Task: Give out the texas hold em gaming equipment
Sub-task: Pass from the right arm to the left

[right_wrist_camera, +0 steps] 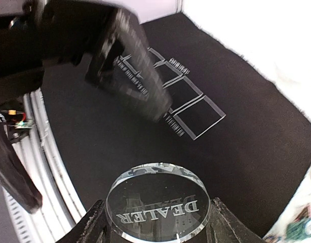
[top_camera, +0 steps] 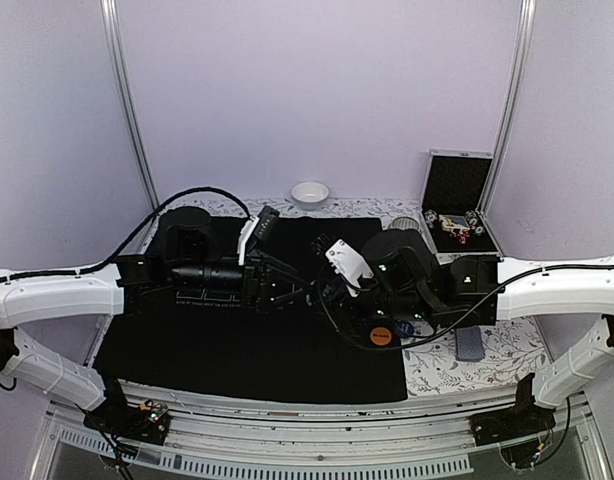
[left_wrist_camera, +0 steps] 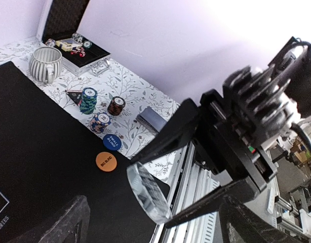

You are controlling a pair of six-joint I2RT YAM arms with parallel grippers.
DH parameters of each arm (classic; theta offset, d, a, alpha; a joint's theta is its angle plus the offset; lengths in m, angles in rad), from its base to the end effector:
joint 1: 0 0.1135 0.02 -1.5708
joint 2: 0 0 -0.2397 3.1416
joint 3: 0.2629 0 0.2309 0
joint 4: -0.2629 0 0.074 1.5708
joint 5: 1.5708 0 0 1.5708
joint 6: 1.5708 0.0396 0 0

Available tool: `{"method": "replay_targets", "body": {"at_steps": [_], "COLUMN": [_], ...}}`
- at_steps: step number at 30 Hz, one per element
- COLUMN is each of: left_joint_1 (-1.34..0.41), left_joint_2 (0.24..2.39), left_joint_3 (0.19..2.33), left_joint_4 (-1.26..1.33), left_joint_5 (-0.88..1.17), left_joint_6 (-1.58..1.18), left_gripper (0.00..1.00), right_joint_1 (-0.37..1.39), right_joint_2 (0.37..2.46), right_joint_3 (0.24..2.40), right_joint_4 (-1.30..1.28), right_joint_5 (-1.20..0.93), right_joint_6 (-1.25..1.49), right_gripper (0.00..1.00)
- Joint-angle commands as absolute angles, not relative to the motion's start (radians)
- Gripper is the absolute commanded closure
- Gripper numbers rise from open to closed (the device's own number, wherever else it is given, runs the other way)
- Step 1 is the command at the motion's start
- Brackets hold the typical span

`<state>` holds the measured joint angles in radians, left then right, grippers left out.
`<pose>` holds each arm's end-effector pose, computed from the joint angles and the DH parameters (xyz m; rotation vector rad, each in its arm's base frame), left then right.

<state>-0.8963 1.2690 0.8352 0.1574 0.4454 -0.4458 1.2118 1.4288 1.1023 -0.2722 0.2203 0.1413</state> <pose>0.1627 -0.2308 0.2732 0.7860 1.8866 -1.3040 0.1169 0.2868 0.2726 -1.0115 1.9578 0.5380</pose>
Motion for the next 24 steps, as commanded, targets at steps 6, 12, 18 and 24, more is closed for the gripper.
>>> {"method": "replay_targets", "body": {"at_steps": [6, 12, 18, 24], "left_joint_1": [-0.855, -0.855, -0.855, -0.855], "left_joint_2": [1.284, 1.317, 1.322, 1.338], "left_joint_3": [0.844, 0.861, 0.853, 0.853], "left_joint_4": [0.066, 0.084, 0.097, 0.094], "left_joint_5": [0.458, 0.483, 0.472, 0.496], "left_joint_6": [-0.467, -0.464, -0.462, -0.461], "left_gripper": [0.23, 0.23, 0.46, 0.87], "right_joint_1": [1.26, 1.271, 1.28, 1.28], "right_joint_2": [1.456, 1.486, 1.505, 1.527], "right_joint_3": [1.132, 1.146, 1.162, 1.167], "right_joint_4": [-0.078, -0.083, -0.077, -0.073], "right_joint_5": [0.386, 0.382, 0.376, 0.392], "right_joint_6": [-0.15, -0.169, -0.179, -0.192], "right_gripper": [0.57, 0.57, 0.57, 0.57]}}
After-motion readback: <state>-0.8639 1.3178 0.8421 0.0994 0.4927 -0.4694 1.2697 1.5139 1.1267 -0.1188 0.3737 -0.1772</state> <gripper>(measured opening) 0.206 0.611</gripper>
